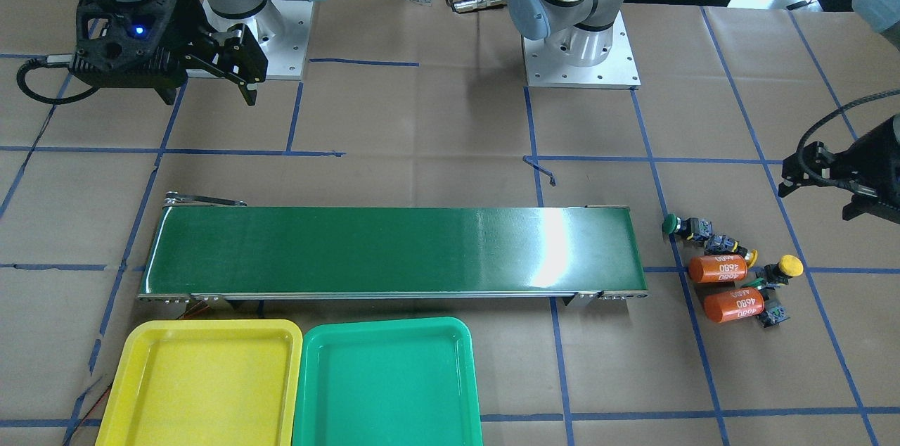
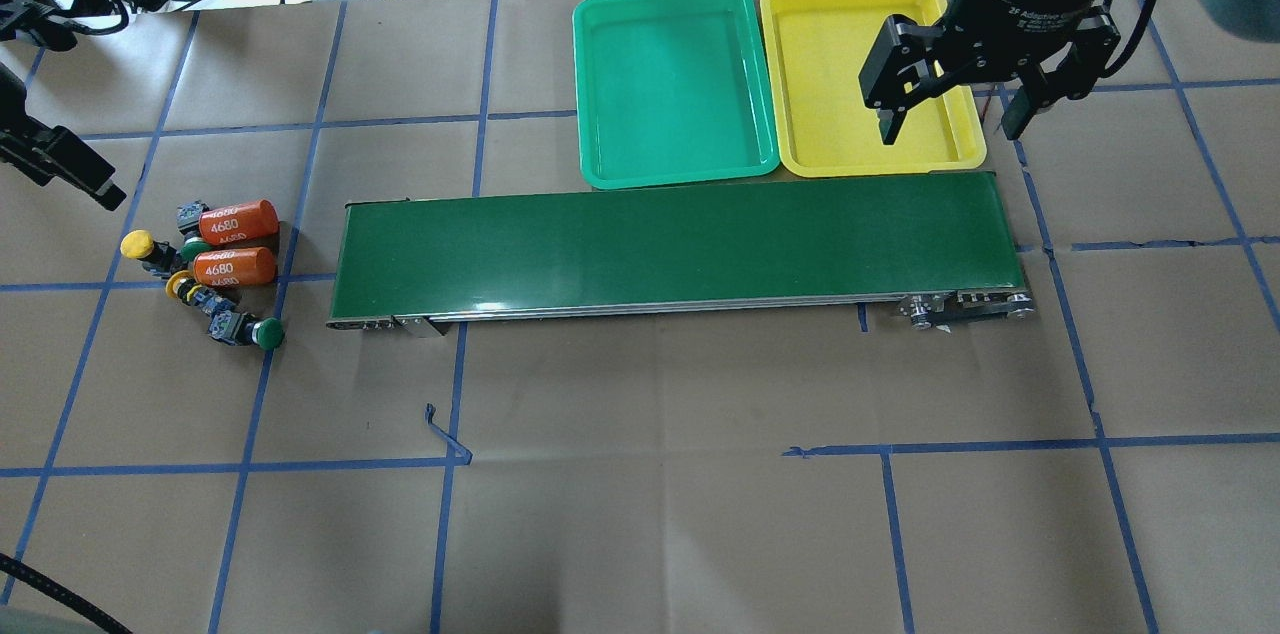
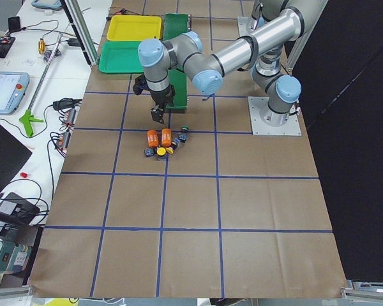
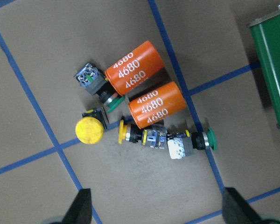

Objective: Sort buttons by color to trays
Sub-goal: 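Grasp a yellow-capped push-button from the pile with the left gripper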

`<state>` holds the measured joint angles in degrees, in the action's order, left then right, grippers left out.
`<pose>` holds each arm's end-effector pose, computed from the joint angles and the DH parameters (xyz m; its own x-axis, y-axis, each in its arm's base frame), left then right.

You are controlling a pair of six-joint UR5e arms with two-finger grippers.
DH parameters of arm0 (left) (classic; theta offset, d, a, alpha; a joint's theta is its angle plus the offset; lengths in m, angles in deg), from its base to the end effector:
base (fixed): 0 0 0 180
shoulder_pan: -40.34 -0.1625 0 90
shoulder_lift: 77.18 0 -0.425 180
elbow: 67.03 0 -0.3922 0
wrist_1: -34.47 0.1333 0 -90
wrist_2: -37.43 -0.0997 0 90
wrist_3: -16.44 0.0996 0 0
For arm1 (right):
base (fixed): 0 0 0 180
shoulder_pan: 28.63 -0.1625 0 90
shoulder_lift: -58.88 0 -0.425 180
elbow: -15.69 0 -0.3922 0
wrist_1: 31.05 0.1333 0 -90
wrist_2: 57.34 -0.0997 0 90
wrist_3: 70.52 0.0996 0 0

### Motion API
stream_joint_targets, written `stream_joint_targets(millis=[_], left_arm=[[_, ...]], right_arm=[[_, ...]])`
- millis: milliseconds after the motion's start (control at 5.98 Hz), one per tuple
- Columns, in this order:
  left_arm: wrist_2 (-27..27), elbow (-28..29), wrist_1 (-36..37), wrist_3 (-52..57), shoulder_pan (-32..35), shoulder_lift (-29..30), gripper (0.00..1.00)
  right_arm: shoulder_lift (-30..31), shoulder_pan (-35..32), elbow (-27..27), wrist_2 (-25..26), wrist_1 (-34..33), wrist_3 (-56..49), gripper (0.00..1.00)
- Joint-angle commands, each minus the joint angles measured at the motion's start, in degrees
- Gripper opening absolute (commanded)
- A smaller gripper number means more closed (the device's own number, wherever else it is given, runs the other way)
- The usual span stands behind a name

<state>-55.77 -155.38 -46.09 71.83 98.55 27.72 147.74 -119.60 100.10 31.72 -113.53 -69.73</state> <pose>0.1990 -0.5636 0.3775 -0.9158 0.4011 0.0231 0.4015 0.9120 0.0836 0.1433 -0.4913 0.5131 -0.9999 -0.0023 -0.0156 -0.0031 0.9985 0.0538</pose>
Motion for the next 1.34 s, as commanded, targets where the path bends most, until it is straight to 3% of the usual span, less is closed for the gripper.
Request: stream_joint_targets(millis=[0, 502, 837, 1004, 1171], left_arm=[[-0.1, -0.9, 7.5, 6.5, -3.8, 6.4, 0.97], [1.4, -4.9, 18.3, 8.2, -4.0, 10.9, 0.97], [1.8, -4.4, 19.7, 8.0, -3.9, 14.7, 0.96], [1.7, -4.7, 19.8, 7.8, -3.7, 15.2, 0.92], [1.9, -4.8, 19.8, 7.7, -3.7, 15.2, 0.77]], right_arm=[[0.0, 0.0, 0.0, 0.0, 0.0, -0.1, 1.00], [0.0, 0.0, 0.0, 0.1, -0.3, -0.1, 1.00], [0.0, 0.0, 0.1, 0.1, -0.3, 0.0, 1.00], [0.0, 0.0, -0.1, 0.0, -0.3, -0.1, 1.00], [0.0, 0.0, -0.1, 0.0, -0.3, 0.0, 1.00]])
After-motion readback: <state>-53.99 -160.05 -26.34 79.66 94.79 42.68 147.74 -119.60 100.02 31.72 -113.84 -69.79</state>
